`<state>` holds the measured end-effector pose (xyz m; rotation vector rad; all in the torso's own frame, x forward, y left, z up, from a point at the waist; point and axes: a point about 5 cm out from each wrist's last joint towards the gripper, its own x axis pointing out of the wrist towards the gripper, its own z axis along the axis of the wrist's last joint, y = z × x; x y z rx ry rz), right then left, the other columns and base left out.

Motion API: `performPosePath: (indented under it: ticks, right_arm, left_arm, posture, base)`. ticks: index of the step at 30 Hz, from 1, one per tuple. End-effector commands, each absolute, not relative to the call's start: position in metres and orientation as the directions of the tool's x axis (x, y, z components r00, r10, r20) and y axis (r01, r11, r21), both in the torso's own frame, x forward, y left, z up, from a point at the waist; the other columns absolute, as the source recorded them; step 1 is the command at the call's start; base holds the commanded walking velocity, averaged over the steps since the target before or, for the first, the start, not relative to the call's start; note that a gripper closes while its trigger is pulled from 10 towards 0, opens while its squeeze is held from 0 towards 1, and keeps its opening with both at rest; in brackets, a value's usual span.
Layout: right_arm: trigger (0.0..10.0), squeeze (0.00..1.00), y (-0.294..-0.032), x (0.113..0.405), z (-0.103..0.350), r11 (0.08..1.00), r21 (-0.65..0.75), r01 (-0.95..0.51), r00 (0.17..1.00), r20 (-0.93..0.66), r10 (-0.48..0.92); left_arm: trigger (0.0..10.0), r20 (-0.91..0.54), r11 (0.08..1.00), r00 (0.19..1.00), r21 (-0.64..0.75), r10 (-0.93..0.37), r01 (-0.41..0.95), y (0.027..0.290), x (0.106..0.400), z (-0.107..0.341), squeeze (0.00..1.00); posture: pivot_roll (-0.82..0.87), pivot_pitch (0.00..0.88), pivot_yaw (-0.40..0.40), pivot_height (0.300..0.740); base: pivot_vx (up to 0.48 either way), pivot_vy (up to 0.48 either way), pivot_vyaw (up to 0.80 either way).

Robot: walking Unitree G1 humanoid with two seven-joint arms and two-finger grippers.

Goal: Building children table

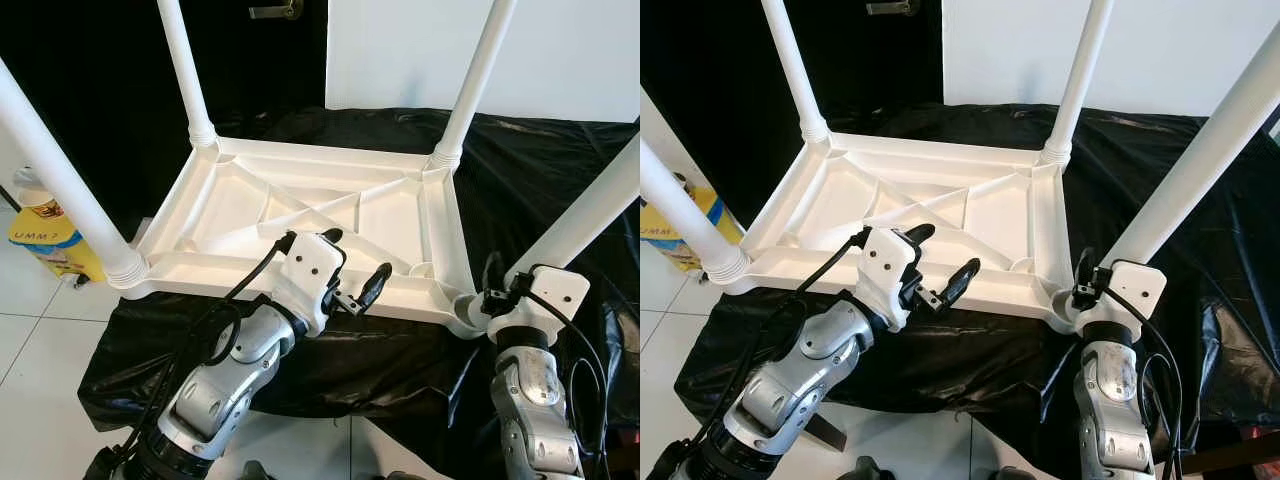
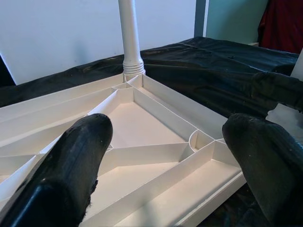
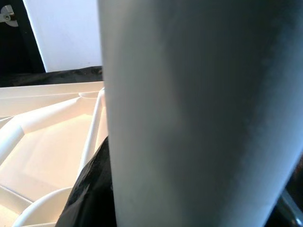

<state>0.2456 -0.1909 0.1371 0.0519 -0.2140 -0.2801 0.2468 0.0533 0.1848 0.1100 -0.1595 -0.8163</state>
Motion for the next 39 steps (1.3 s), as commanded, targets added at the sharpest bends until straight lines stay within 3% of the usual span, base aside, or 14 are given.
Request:
performPosePath:
  ticks: [1, 16, 27, 32, 39]
  right_arm:
    - [10.0, 0.00, -0.191, 0.244, 0.121, 0.961, 0.074, 0.267, 0.954, 0.122, -0.275]
    - [10.0, 0.00, -0.170, 0.254, 0.119, 0.993, 0.074, 0.097, 0.989, 0.105, -0.105]
    - [10.0, 0.00, -0.176, 0.255, 0.116, 0.990, 0.078, 0.115, 0.988, 0.091, -0.122]
    - [10.0, 0.00, -0.190, 0.254, 0.112, 0.972, 0.117, 0.206, 0.975, 0.060, -0.214]
    - [10.0, 0.00, -0.194, 0.254, 0.110, 0.967, 0.119, 0.223, 0.972, 0.048, -0.230]
  left_arm:
    - [10.0, 0.080, 0.575, 0.570, 0.170, -0.818, 0.800, 0.047, 0.239, 0.183, 0.00]
    - [10.0, 0.080, 0.580, 0.576, 0.175, -0.814, 0.796, 0.047, 0.240, 0.183, 0.00]
    - [10.0, 0.081, 0.582, 0.577, 0.177, -0.812, 0.794, 0.047, 0.240, 0.183, 0.00]
    - [10.0, 0.082, 0.581, 0.577, 0.178, -0.813, 0.794, 0.047, 0.240, 0.184, 0.00]
    - [10.0, 0.082, 0.580, 0.576, 0.178, -0.814, 0.795, 0.047, 0.240, 0.184, 0.00]
  posture:
    - [-0.02, 0.070, -0.036, 0.740]
    - [-0.02, 0.070, -0.042, 0.740]
    - [-0.02, 0.070, -0.042, 0.740]
    - [-0.02, 0.071, -0.041, 0.740]
    - [-0.02, 0.074, -0.038, 0.740]
  base:
    - [0.000, 0.000, 0.00]
    - [0.000, 0.000, 0.00]
    - [0.000, 0.000, 0.00]
    - [0.000, 0.000, 0.00]
    - [0.000, 0.000, 0.00]
